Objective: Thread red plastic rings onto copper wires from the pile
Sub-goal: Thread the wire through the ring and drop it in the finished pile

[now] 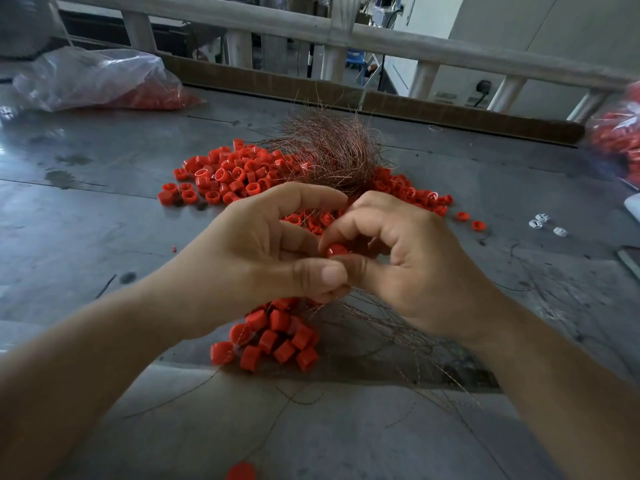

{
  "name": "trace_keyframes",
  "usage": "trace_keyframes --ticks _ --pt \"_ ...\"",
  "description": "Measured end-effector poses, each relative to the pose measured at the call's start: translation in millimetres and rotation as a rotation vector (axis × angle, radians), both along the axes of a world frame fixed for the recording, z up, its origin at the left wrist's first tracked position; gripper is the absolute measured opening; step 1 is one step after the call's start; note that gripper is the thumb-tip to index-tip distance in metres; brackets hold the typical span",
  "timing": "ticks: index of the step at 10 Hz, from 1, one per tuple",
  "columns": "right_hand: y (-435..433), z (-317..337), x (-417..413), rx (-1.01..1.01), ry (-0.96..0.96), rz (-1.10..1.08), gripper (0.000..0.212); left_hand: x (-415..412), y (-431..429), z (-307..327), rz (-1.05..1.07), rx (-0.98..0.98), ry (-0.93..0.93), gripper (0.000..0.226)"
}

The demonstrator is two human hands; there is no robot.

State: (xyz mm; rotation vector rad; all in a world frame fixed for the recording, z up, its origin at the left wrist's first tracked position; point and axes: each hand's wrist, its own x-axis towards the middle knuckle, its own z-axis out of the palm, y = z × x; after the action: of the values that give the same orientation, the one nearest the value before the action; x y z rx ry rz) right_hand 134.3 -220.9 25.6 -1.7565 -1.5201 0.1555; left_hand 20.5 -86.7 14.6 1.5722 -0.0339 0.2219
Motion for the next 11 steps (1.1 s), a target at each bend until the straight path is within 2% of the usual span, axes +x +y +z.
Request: trace_keyframes --ticks 1,3,4,5,6,7,8,9,10,11 --pt "0 -2 -2 0.006 -0.044 -0.016 0.009 1 -6 -1 0.079 0.098 -0.035 0.058" --pt "-1 -4 -8 0.052 -0.062 -0.021 0.007 -2 -9 0 0.064 0.096 -0.061 0.058" --pt "0 -3 -6 0.066 -0.013 -0.019 0.008 -2 -10 2 0.069 0.055 -0.062 0.059" --pt "1 -2 -6 0.127 0.012 -0.01 0.015 0 -6 2 0.081 0.017 -0.066 0.055" --pt "1 -2 -6 0.129 0.071 -0.014 0.033 0 -2 4 0.098 0.021 -0.074 0.056" --pt "1 -1 -4 0.091 0.171 -0.01 0.031 0 3 4 0.111 -0.091 -0.127 0.051" --pt "0 -1 -1 0.102 0.144 -0.032 0.016 -1 7 7 0.149 -0.149 -0.159 0.049" --pt "0 -1 2 0.091 0.048 -0.08 0.01 -1 11 8 0.164 -0.095 -0.166 0.04" --pt "-2 2 4 0.139 0.027 -0.118 0.006 -2 13 7 0.147 -0.132 -0.148 0.036" --pt "-6 9 5 0.228 0.063 -0.139 0.01 -2 20 2 0.187 -0.085 -0.099 0.027"
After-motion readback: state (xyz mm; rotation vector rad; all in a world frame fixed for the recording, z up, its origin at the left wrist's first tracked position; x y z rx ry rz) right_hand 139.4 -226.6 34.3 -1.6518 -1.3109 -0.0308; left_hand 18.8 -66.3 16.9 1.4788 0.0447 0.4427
